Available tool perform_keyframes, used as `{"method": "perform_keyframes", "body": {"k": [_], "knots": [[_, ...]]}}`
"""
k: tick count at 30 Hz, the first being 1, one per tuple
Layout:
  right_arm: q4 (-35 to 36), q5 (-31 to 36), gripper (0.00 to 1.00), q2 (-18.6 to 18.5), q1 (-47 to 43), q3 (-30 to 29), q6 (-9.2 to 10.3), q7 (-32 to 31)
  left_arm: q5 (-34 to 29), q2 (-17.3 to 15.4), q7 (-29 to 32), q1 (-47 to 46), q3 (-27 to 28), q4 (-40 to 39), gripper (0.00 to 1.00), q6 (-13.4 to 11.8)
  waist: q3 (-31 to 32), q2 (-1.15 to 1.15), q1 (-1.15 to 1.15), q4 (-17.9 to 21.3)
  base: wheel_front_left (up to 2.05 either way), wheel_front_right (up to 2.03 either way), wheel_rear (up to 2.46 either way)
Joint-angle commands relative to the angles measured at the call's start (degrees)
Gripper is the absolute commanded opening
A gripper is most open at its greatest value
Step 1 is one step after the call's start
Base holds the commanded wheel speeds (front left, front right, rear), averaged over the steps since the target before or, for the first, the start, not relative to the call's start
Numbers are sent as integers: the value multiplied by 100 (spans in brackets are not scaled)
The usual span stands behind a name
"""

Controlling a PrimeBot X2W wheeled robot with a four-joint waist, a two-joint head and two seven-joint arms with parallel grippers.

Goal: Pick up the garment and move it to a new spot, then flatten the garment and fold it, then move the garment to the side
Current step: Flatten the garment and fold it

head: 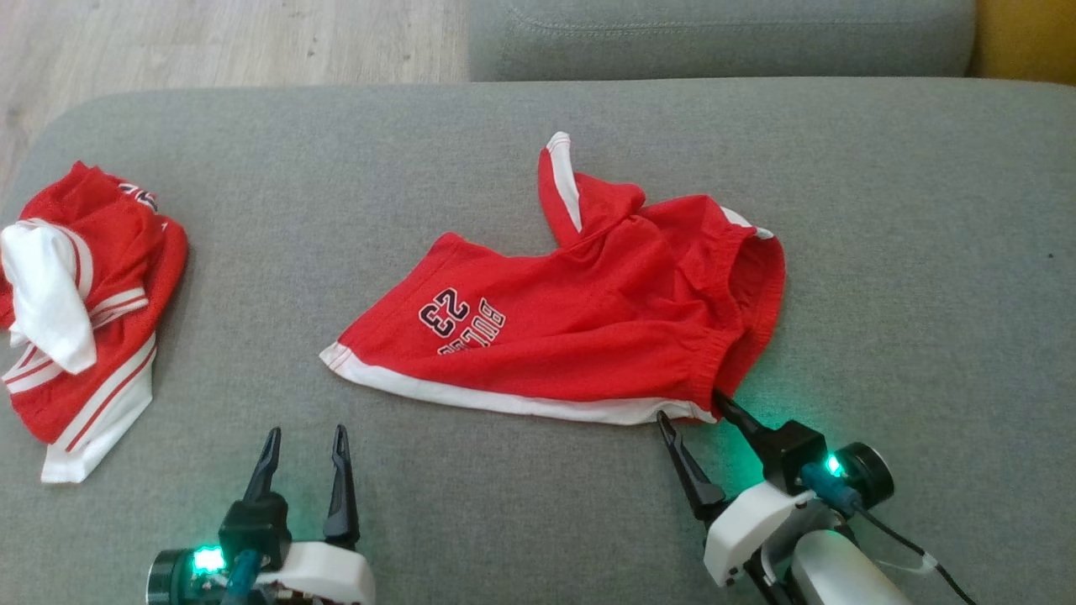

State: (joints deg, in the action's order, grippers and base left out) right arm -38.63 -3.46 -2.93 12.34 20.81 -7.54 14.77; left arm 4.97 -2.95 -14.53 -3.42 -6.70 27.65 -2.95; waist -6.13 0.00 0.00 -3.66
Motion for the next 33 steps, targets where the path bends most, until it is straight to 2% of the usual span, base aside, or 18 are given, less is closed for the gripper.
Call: {"method": "perform_keyframes", "body": {"k": [1,2,3,4,5,11,15,19,23,33], "knots": [[78,57,100,4,159,136,5,23,-53,-8,-47,-182,166,-131,100,11,-29,0,0,-17,0,0,0],[61,81,93,-1,180,143,5,23,-54,-7,-47,-190,168,-130,100,14,-42,0,0,-23,0,0,0],[38,98,67,-13,199,156,5,23,-53,-5,-47,-198,172,-130,100,17,-55,0,0,-27,0,0,0],[4,106,3,-26,217,171,5,23,-48,-4,-47,-204,179,-130,100,17,-65,0,0,-26,0,0,0],[-20,104,0,-44,233,187,5,23,-42,-3,-47,-210,187,-133,100,17,-75,0,0,-22,0,0,0],[162,-93,0,-389,170,364,5,23,58,3,-47,-282,219,-165,100,153,-121,0,0,133,0,0,0],[388,-372,0,-794,17,516,5,23,197,5,-47,-307,160,-22,100,348,-129,0,0,296,0,0,0],[545,-609,0,-1030,-42,701,5,23,525,6,-47,-351,-41,156,100,619,-162,0,0,444,0,0,0],[620,-724,0,-1082,-6,807,5,23,718,6,-47,-432,-147,325,100,734,-207,0,0,563,0,0,0],[816,-830,0,-1066,183,991,5,23,992,7,-47,-665,-109,746,100,780,-375,0,0,836,0,0,0]]}}
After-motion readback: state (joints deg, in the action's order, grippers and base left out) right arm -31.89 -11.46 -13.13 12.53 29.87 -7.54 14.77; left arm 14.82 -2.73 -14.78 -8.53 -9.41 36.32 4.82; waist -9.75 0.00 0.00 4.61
